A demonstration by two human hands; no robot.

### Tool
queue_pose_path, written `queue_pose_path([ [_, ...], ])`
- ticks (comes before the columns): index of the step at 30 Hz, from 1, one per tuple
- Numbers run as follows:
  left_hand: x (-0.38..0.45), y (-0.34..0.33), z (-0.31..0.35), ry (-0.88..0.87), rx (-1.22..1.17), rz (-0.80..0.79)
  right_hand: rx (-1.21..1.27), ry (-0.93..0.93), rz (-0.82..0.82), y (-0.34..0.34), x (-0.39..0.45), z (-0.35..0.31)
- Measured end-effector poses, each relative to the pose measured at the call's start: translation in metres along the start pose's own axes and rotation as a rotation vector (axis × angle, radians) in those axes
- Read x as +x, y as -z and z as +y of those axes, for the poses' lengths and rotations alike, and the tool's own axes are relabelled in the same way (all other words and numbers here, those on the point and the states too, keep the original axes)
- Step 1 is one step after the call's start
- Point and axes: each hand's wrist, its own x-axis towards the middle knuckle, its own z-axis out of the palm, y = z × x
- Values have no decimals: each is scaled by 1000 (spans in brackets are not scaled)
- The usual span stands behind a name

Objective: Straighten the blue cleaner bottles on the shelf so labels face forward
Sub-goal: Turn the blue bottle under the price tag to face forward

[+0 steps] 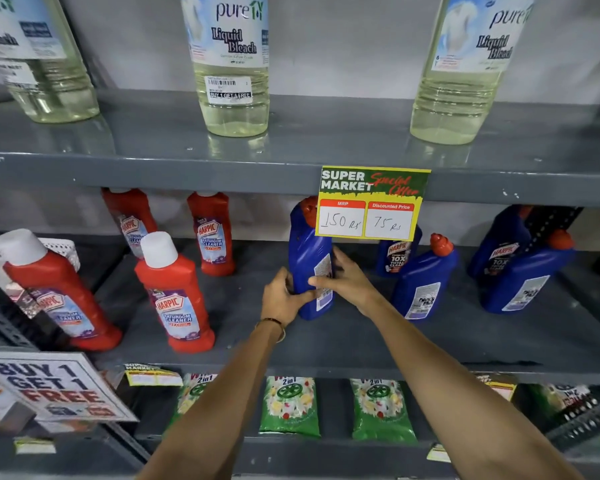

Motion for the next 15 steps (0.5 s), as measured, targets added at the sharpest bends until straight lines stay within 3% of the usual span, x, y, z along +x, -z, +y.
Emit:
queue_pose_path([
  [4,-4,0,5,-74,99,29,-44,-6,133,-15,3,0],
  [8,-5,11,4,-52,78,-35,-12,-18,143,-17,1,3],
  [13,6,44,-7,309,-390,-409,101,9,55,-11,-3,0],
  [15,7,50,-12,390,-549,-473,162,-6,-30,-6,-4,-2],
])
